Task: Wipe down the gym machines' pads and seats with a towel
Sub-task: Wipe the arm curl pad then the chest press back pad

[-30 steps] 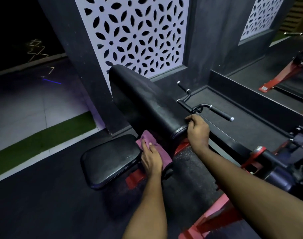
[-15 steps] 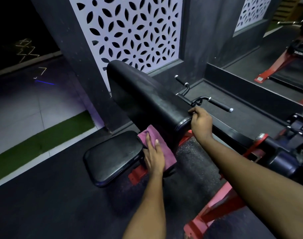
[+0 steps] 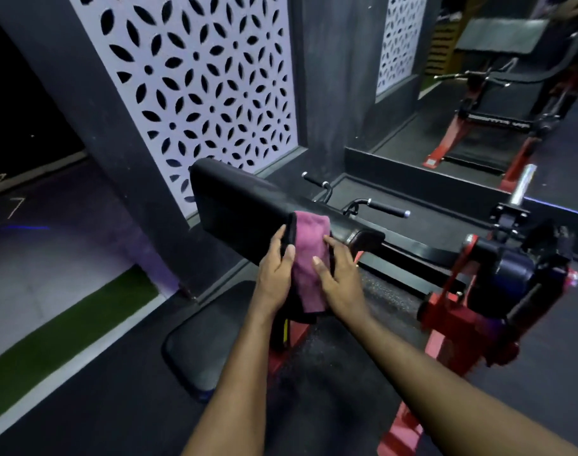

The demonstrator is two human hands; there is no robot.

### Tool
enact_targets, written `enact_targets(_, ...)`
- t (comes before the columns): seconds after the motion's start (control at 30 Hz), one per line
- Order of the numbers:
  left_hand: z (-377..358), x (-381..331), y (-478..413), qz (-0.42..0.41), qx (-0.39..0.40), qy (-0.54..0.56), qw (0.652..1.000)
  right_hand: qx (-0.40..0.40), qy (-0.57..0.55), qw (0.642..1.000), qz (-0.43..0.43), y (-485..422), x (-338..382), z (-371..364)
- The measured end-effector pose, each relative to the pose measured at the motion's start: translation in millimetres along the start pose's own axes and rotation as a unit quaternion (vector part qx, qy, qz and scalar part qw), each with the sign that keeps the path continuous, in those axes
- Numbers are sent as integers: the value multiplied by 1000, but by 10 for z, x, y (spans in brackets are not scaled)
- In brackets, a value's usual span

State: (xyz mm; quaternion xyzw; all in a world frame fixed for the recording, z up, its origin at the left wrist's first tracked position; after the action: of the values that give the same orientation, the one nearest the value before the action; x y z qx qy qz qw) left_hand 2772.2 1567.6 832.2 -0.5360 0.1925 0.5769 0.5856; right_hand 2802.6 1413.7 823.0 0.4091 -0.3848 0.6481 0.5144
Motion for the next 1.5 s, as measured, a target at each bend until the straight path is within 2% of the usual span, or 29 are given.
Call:
enact_targets(0.1, 50, -111, -44, -48, 90, 128, 986, -24, -38, 996, -78, 197, -23, -217)
enact_targets(0.2, 117, -248, -4, -74, 137, 195, 968, -53, -124, 983, -126, 395, -29, -344)
enact_targets(0.3, 108, -365, -12, -69, 184, 233, 952, -141, -196, 953, -182, 604, -87, -276)
enact_targets(0.37, 124, -433, -102, -92, 193, 216, 953, -244, -194, 933, -182, 756, -74, -109)
enact_targets(0.43, 139, -440, -289, -148, 184, 142, 961, -331, -185, 906, -187, 835, -60, 82)
enact_targets(0.53, 92, -403, -564, -198, 203, 19, 959, -405, -177, 873, -208, 726, -97, 322)
enact_targets(0.6, 14, -324, -737, -217, 236, -53, 946, -398, -163, 877, -215, 490, -111, 396)
enact_targets(0.7, -115, -212, -926, -242, 305, -155, 908, -342, -128, 900, -238, 76, -159, 273)
enact_targets(0.8, -242, -118, -1088, -260, 358, -199, 875, -327, -90, 915, -219, -107, -200, 0)
enact_targets(0.87, -338, -38, -1163, -268, 380, -222, 857, -347, -75, 910, -214, -91, -276, -116)
enact_targets(0.97, -466, 50, -1167, -274, 423, -243, 829, -350, -107, 892, -267, 26, -536, -253)
enact_targets(1.07, -520, 20, -1172, -300, 408, -278, 816, -317, -127, 884, -320, 94, -829, -343)
enact_targets(1.13, -554, 9, -1163, -327, 402, -316, 795, -302, -132, 883, -334, 84, -893, -338)
enact_targets(1.23, -582, 8, -1175, -363, 399, -350, 766, -340, -106, 887, -295, -17, -703, -157)
enact_targets(1.37, -595, 30, -1238, -381, 410, -337, 757, -421, -57, 881, -211, -118, -340, -17)
enact_targets(1.43, -588, 47, -1241, -388, 410, -333, 755, -430, -56, 877, -207, -110, -335, -194)
enact_targets(1.5, -609, 77, -1259, -390, 412, -327, 756, -459, -74, 855, -230, -14, -423, -352)
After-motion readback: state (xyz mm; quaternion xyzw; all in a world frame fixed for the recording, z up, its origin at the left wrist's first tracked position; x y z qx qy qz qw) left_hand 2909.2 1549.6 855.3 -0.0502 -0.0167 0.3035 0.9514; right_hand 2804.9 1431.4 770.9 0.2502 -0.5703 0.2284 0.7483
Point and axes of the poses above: each hand's wrist, its own y-axis away from the middle knuckle, its own z-axis out of the back of the hand, x = y × z, the point moved 6 cm from there along -y, towards the middle knuckle, and after that the axes turned 14 degrees about -z, right-handed, at the moved point
